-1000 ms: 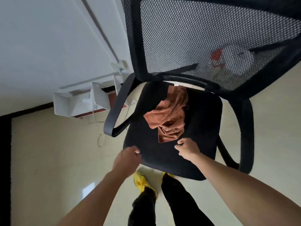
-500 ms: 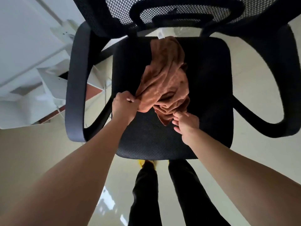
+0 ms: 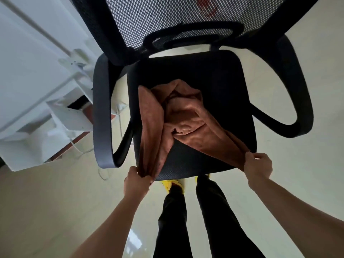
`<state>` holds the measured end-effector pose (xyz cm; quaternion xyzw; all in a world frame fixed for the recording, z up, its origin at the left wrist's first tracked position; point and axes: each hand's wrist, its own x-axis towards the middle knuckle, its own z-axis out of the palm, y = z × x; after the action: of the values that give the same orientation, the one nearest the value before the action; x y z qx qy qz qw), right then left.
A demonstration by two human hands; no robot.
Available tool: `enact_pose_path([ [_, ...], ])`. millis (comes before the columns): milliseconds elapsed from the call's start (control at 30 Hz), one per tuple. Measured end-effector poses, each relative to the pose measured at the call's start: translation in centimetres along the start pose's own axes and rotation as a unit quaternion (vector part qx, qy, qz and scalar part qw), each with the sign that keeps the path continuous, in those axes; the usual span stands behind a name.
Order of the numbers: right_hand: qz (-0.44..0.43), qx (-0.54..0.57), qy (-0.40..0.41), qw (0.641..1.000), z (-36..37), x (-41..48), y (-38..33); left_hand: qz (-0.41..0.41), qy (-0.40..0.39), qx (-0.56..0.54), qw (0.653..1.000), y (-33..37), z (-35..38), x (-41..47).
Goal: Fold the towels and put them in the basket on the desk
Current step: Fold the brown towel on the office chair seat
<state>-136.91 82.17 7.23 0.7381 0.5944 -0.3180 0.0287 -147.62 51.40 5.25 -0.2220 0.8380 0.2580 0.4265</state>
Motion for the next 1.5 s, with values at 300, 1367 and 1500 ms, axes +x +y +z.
enact_pose_path([
  [300,-0.259,-0.314,-0.066,0.911,2.4,0.8,-2.0,0.097,0.053,0.016,0.994,3.8,0.4,0.7],
  [1367,-0.399,-0.356,-0.321,0.781,9.4,4.2,-13.7,-0.24,0.0,-0.367,0.899,10.7,8.0,-0.8],
  [1500,-0.364,-0.315,-0.254,0.839,8.2,5.5,-10.5,-0.193,-0.025,-0.451,0.871,12.0,9.1,1.0],
])
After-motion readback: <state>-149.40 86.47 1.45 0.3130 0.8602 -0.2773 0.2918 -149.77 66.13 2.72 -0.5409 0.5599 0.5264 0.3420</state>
